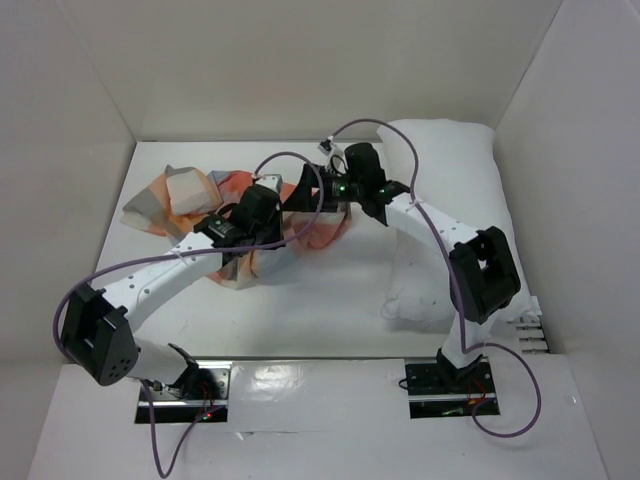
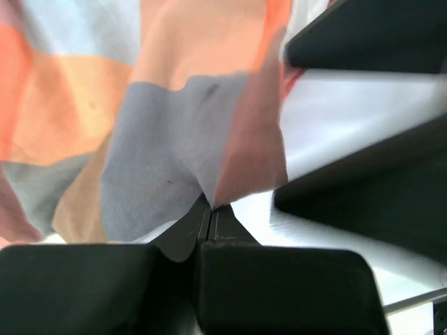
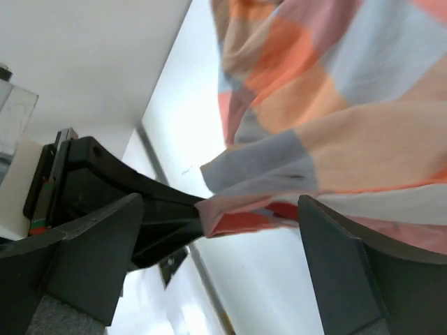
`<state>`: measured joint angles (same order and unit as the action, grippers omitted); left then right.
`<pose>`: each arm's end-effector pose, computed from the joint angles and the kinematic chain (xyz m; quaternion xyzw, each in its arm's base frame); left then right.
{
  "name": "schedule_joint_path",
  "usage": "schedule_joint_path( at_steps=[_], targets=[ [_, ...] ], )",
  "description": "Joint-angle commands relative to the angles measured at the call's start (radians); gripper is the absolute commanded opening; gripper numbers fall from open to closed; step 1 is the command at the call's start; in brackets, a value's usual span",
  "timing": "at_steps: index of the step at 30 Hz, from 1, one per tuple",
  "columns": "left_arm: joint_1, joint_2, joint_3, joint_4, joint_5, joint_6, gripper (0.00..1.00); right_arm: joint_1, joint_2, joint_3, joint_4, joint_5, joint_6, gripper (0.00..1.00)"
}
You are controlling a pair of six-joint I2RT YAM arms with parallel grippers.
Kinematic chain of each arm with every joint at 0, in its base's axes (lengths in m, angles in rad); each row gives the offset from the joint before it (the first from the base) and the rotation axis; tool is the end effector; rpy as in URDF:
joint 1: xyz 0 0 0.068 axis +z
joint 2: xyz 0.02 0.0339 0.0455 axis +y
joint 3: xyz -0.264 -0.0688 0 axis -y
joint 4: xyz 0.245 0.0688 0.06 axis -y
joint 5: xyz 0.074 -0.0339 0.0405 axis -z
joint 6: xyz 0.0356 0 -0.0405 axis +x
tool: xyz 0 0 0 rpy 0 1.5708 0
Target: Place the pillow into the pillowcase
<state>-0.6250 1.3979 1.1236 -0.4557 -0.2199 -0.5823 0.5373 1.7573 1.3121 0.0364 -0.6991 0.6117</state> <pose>0.2541 -0.1737 0.2924 -0.0254 0.9082 -0.1478 0.3908 0.3395 0.2289 0.2813 -0.1586 0.7918 0.5205 0.2773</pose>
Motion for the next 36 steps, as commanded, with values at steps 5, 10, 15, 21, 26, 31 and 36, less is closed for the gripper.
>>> schedule_joint_path(
  at_steps=[5, 10, 15, 21, 26, 31, 36],
  targets=[
    [0.096, -0.062, -0.013, 0.034, 0.092, 0.048, 0.00, -0.050, -0.073, 0.262, -0.504, 0.463, -0.257, 1.00],
    [0.129, -0.072, -0.013, 0.043, 0.126, 0.058, 0.00, -0.034, -0.156, 0.277, -0.772, 1.090, -0.244, 1.00],
    [0.130, -0.082, -0.004, 0.034, 0.160, 0.067, 0.00, -0.034, -0.196, 0.141, -1.022, 1.440, -0.025, 1.00],
    [0.130, -0.091, -0.015, 0.034, 0.189, 0.067, 0.00, -0.022, -0.235, -0.002, -1.169, 1.491, 0.164, 1.00],
    [0.130, -0.100, -0.015, 0.025, 0.189, 0.078, 0.00, -0.063, -0.226, -0.140, -0.997, 1.362, 0.125, 0.40],
    [0.130, -0.123, -0.005, -0.008, 0.189, 0.078, 0.00, -0.063, -0.197, -0.050, -0.906, 1.290, 0.034, 0.00],
    [0.130, -0.155, -0.048, -0.008, 0.209, 0.076, 0.00, -0.063, -0.232, 0.149, -0.820, 1.015, -0.059, 0.00]
  ],
)
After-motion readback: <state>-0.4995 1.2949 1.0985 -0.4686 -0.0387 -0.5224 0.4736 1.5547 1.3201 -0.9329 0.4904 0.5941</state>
